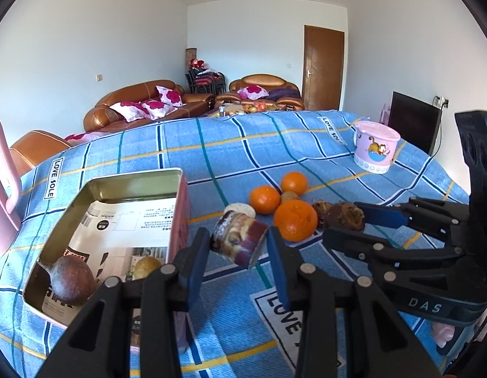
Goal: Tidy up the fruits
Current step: 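Grasp the small labeled can with the left tool while the right tool grasps a brown round fruit, then lift the can and brown fruit and carry both toward the pink tin box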
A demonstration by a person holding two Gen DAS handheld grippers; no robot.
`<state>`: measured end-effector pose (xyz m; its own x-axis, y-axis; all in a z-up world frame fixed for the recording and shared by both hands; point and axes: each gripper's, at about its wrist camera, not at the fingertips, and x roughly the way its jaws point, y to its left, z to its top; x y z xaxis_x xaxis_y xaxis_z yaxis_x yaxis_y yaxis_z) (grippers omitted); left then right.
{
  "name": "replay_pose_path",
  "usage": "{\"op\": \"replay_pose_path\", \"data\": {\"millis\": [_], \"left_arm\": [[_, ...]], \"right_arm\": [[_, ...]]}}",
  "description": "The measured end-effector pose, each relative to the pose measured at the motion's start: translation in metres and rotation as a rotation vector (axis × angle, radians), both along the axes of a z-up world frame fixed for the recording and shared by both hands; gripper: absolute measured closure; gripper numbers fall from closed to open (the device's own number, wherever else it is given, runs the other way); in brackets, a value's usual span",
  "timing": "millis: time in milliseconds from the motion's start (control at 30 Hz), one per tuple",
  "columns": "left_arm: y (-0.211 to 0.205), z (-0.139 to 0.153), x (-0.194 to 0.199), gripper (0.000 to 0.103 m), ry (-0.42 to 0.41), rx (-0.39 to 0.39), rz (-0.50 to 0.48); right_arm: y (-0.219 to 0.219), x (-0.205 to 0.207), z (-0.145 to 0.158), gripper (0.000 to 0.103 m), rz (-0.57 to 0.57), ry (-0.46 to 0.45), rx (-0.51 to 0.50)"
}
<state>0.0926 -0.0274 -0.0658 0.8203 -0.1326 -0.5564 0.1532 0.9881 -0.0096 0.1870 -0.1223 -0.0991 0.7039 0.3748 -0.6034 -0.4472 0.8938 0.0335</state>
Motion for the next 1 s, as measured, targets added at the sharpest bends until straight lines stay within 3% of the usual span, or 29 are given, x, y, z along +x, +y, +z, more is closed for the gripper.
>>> {"op": "replay_pose_path", "data": {"millis": [1000], "left_arm": [[-0.002,0.010,-0.019,0.064,-0.122,0.015,0.026]], "right_arm": [[-0.011,-0.026,0.017,0.058,-0.028,-0.168,0.050]]}}
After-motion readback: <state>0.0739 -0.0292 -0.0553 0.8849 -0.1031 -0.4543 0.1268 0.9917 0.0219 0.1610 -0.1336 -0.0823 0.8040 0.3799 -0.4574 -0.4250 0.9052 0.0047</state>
